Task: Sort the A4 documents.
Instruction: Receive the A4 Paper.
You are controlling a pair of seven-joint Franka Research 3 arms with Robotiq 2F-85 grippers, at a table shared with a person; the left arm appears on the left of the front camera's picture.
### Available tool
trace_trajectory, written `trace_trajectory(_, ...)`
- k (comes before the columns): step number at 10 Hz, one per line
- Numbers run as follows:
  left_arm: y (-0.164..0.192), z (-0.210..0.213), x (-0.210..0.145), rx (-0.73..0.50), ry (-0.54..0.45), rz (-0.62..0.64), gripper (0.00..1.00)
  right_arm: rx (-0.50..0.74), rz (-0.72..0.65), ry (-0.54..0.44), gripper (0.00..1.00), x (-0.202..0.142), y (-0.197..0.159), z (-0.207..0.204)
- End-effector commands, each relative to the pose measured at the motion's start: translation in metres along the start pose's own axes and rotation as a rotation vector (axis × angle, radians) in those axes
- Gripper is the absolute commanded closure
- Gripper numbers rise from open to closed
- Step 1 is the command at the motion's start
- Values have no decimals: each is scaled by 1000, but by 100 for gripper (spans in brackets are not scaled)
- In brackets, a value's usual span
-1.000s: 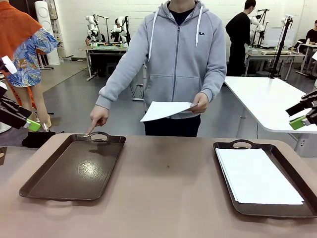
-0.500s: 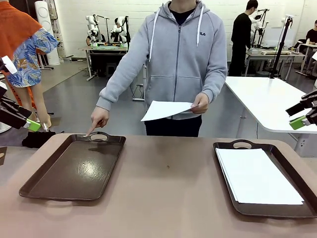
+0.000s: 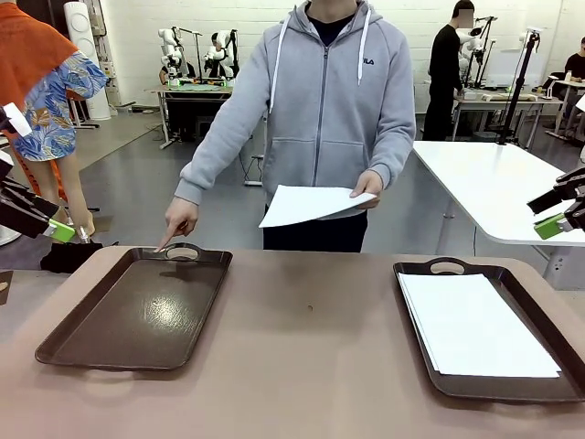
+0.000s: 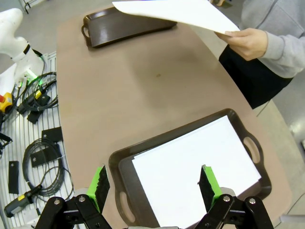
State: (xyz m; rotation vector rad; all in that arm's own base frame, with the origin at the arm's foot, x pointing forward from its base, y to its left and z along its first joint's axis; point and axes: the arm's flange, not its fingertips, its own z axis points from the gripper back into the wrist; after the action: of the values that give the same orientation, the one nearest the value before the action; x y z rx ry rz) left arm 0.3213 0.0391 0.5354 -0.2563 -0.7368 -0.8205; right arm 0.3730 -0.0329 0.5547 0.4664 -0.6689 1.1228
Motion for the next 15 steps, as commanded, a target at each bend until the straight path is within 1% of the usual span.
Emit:
trace_trajectory(1,1,-1,-2,-9,-7,3,0,-1,0,7,2,0,1,0)
trace_trajectory(4,0,0,0,0,0,0,0,-1,0,7,2,0,1,0)
trace_trajectory(5,0,-2,2,-4,-15,23,0,-1,0,7,2,0,1,0)
trace_trajectory(6,1,-3,5,-13,-49,92,0,-1,0,7,2,0,1,0)
trace_trajectory(7,3,-9,9,-50,-91,217,0,-1,0,7,2,0,1,0)
trace_trajectory(8,3,-12,13,-73,-106,275,0,-1,0,7,2,0,1,0)
trace_trajectory(9,5,-23,23,-135,-133,368,0,-1,0,7,2,0,1,0)
trace_trajectory(11,13,-51,43,-263,-144,460,0,-1,0,7,2,0,1,0)
trace_trajectory(13,21,-90,62,-427,-131,576,0,-1,0,7,2,0,1,0)
trace_trajectory(14,26,-111,71,-514,-142,646,0,-1,0,7,2,0,1,0)
trace_trajectory(15,26,-123,78,-566,-149,694,0,-1,0,7,2,0,1,0)
